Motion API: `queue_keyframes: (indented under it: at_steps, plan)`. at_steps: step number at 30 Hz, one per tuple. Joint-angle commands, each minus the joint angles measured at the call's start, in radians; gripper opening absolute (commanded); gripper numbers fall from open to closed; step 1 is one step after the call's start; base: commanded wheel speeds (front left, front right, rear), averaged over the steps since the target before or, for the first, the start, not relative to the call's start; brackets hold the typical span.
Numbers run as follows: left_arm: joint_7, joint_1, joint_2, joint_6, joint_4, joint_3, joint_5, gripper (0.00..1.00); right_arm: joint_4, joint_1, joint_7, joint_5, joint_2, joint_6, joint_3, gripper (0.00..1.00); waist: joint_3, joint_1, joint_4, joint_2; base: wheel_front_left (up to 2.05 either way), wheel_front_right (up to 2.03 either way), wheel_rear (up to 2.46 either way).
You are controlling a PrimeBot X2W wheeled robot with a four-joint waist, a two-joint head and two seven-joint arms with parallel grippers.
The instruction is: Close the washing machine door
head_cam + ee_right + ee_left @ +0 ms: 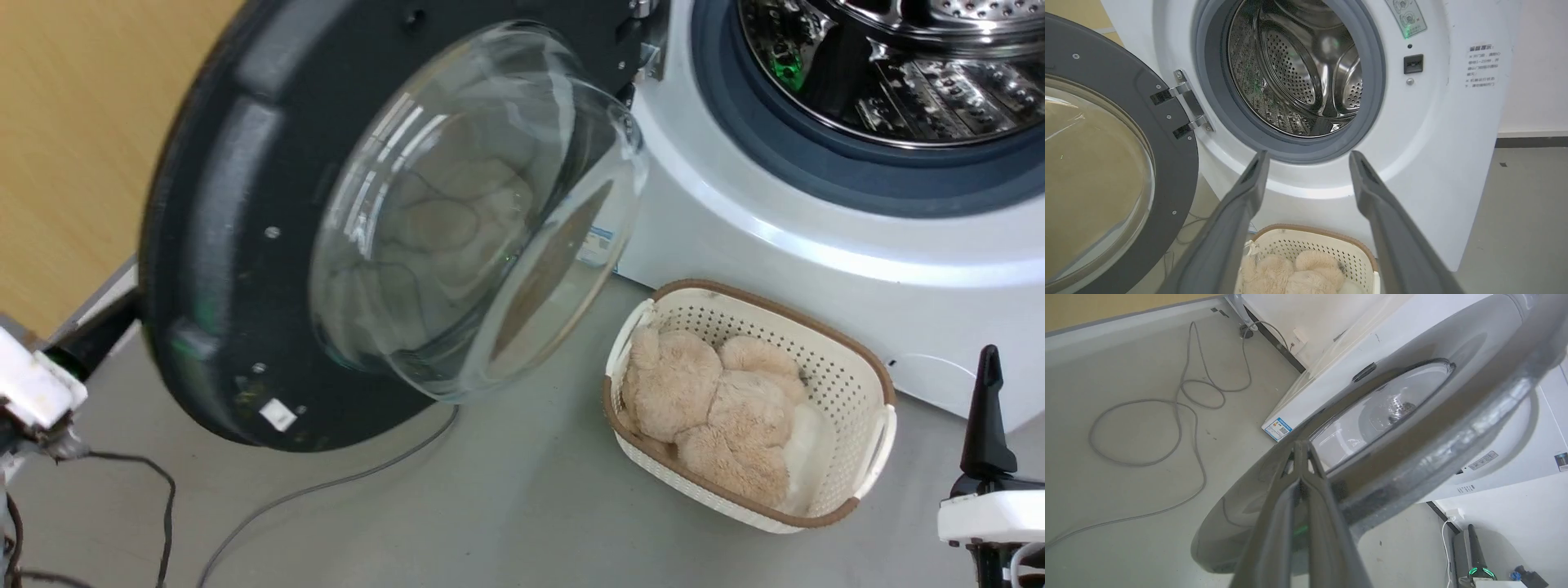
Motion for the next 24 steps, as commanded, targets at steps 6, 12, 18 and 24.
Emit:
queue_keyframes:
  at_steps: [6, 12, 18, 24]
  plan:
    - [0.031, 0.098, 0.025, -0.011, -0.145, -0.117, -0.074, 0.0, 0.011, -0.002, -0.012, 0.02, 0.002, 0.001, -0.013, 1.0, -0.012, 0.0, 0.013, 0.0, 0.0, 0.0, 0.0]
    - [0.03, 0.121, 0.019, -0.011, -0.24, -0.232, -0.08, 0.0, 0.013, 0.0, -0.012, 0.02, 0.002, 0.001, -0.004, 1.0, -0.02, 0.0, 0.004, 0.0, 0.0, 0.0, 0.0]
    - [0.019, 0.12, -0.005, -0.011, -0.342, -0.361, -0.102, 0.0, 0.008, 0.002, -0.012, 0.016, 0.002, 0.001, -0.003, 1.0, -0.025, 0.0, -0.034, 0.0, 0.0, 0.0, 0.0]
    - [-0.009, 0.084, -0.08, -0.011, -0.389, -0.477, -0.165, 0.0, 0.007, 0.001, -0.012, 0.013, 0.002, 0.001, -0.009, 1.0, -0.017, 0.0, -0.085, 0.0, 0.0, 0.0, 0.0]
